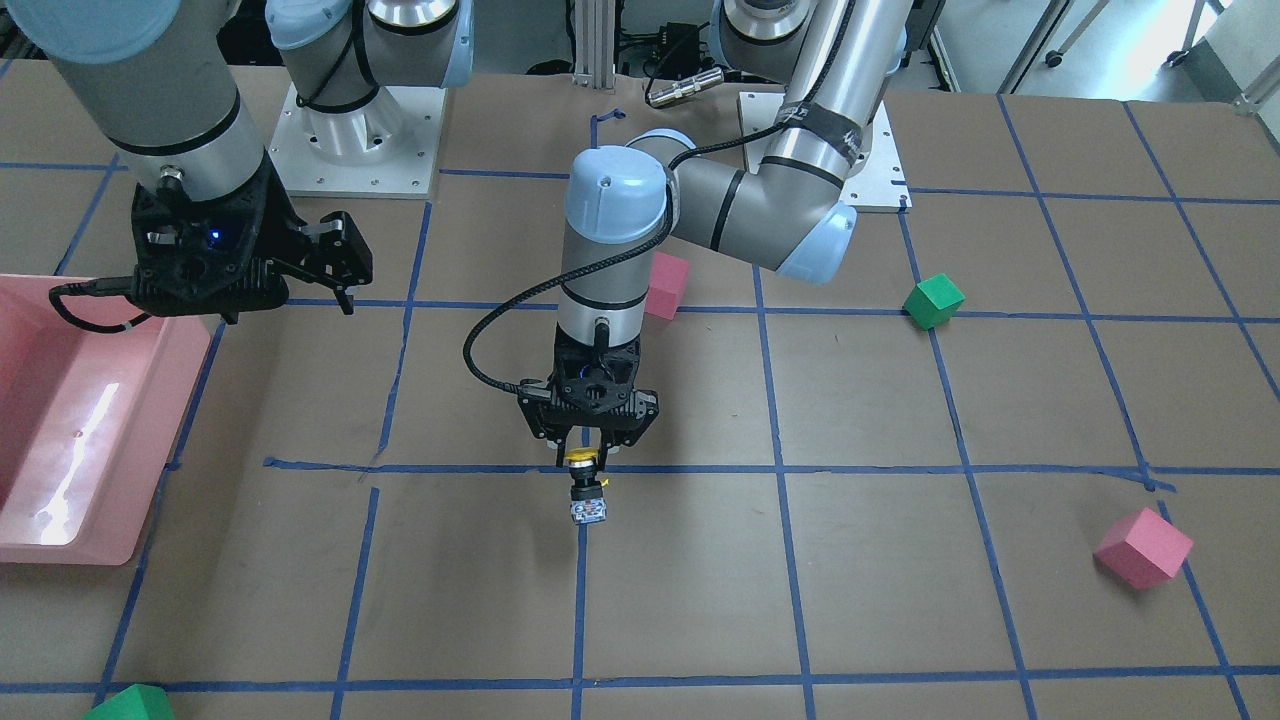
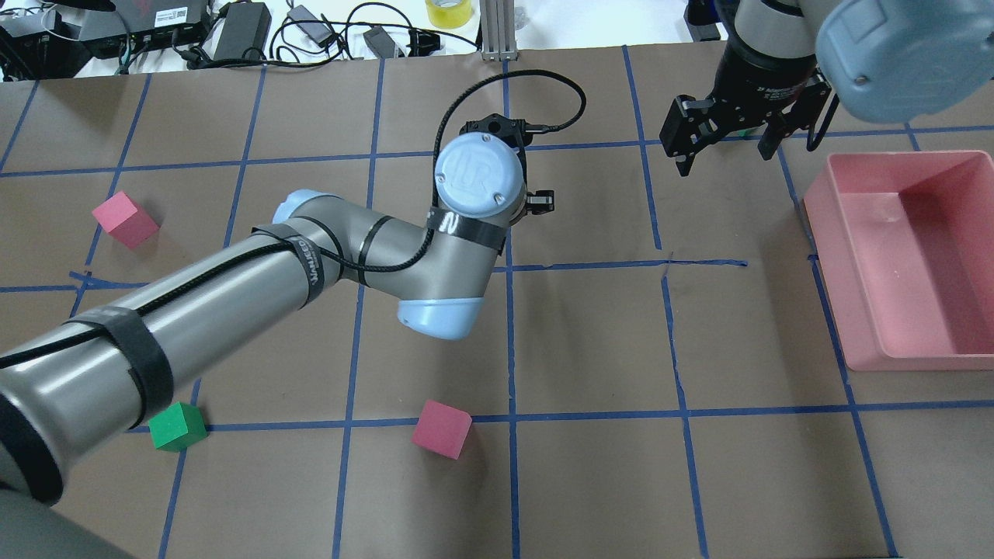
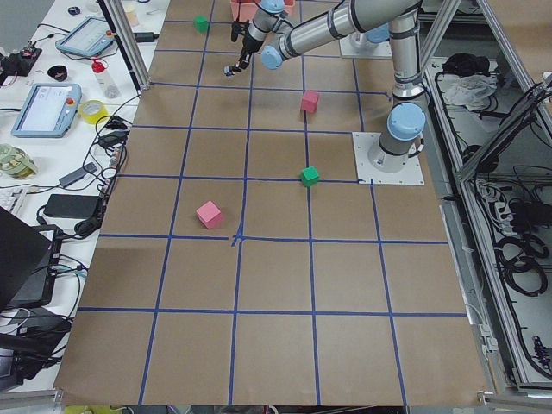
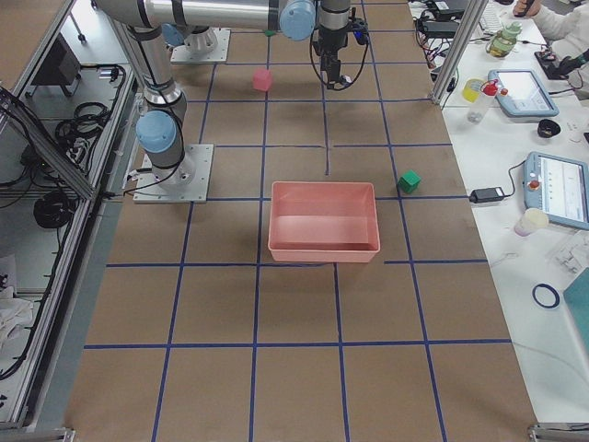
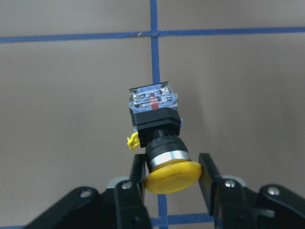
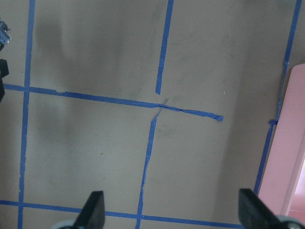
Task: Align button upright
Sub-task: 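Lift the button with the left gripper and rotate it cap-up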
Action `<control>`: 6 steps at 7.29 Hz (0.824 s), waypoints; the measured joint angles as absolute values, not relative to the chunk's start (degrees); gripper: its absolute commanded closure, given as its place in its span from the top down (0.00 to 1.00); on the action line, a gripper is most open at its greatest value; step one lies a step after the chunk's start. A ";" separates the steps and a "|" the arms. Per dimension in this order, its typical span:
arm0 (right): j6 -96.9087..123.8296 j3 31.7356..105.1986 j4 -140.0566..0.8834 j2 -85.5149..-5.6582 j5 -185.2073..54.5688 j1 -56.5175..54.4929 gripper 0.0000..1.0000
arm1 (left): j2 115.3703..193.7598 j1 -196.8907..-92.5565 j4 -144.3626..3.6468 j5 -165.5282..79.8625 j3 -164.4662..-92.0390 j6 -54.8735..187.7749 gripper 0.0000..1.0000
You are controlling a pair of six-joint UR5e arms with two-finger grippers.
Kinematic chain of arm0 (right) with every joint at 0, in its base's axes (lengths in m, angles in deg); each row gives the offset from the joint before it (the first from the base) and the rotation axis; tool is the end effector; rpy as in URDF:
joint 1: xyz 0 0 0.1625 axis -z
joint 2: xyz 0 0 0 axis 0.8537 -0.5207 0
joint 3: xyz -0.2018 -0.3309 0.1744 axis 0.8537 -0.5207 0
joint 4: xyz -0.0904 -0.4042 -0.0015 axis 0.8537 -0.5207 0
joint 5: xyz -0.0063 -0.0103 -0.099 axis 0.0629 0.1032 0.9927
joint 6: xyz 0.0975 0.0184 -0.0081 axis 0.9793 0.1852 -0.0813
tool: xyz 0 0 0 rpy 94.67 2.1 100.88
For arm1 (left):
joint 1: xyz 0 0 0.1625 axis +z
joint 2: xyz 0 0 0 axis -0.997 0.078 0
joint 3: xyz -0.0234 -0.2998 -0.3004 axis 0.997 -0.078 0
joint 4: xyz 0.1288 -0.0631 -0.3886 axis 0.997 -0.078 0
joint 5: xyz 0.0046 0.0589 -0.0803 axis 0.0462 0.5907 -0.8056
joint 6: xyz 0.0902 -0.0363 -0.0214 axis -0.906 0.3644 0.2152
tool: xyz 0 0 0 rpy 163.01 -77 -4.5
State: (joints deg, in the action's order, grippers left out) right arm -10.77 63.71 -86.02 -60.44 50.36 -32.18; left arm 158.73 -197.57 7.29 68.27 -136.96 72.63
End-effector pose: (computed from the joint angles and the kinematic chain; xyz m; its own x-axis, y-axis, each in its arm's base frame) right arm 0.1361 -0.5283 0.4618 -0.9879 -0.1486 0.0452 -0.1482 0.9889 0.0115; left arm -0.3585 -0.5280 0.2714 -0.9925 0.0379 0.1166 0.0031 0.9585 -0.2851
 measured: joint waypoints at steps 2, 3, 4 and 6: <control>-10.78 63.71 -85.95 -60.47 50.42 -32.17 1.00 | 157.97 -195.57 -7.04 61.05 -132.70 75.83 0.04; -10.77 63.71 -85.93 -60.45 50.42 -32.17 1.00 | 158.16 -194.49 -11.30 58.23 -131.40 81.31 0.03; -10.77 63.71 -85.92 -60.43 50.43 -32.17 1.00 | 158.73 -193.13 -13.91 54.92 -130.79 88.14 0.00; -10.78 63.71 -85.92 -60.42 50.43 -32.17 1.00 | 160.65 -189.99 -15.36 46.48 -130.52 99.56 0.00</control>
